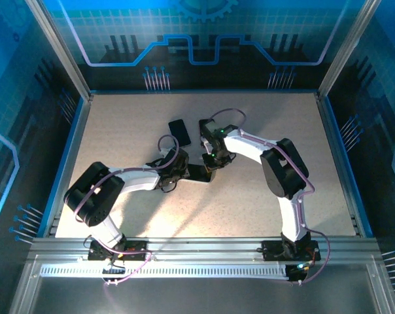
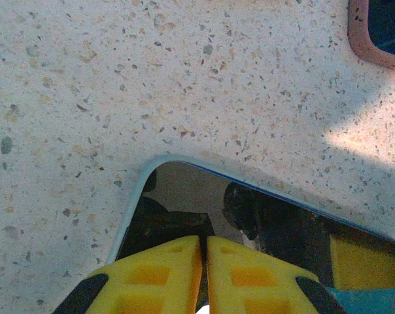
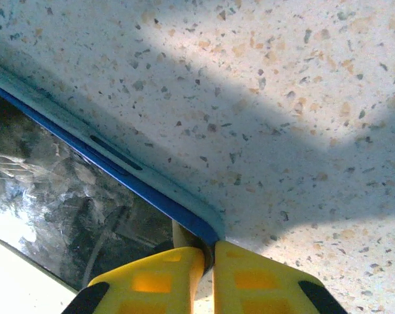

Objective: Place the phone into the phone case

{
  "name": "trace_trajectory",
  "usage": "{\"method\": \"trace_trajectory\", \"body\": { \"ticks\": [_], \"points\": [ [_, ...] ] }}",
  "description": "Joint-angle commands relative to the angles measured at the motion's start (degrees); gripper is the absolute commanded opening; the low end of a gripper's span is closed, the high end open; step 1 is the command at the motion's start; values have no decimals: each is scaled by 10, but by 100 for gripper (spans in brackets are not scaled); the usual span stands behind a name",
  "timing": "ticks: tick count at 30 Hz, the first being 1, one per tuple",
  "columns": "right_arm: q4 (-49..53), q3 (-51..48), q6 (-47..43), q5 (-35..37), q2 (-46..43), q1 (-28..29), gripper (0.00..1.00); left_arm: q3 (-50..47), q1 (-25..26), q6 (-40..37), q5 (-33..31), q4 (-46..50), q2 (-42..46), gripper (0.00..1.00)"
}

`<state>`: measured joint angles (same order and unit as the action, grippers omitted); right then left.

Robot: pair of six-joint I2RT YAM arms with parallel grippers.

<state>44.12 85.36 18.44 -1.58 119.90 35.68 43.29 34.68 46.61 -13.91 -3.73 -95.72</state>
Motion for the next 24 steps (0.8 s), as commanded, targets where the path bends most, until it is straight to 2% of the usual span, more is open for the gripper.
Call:
{"method": "trace_trajectory", "body": {
  "ticks": [1,13,18,24],
  "points": [
    [15,-75,-14,39,169,42,14,-27,4,10,24,21,-41,14],
    [14,-75,-15,23,180,49,14,-22,2,-2,28,21,-46,14],
    [-13,-99,-1,-28,141,30,13,4,3,-13,28,38,-58,14],
    [-71,-173,37,-89,41,-18,13,65,18,-24,38,46,-97,14]
  ]
}}
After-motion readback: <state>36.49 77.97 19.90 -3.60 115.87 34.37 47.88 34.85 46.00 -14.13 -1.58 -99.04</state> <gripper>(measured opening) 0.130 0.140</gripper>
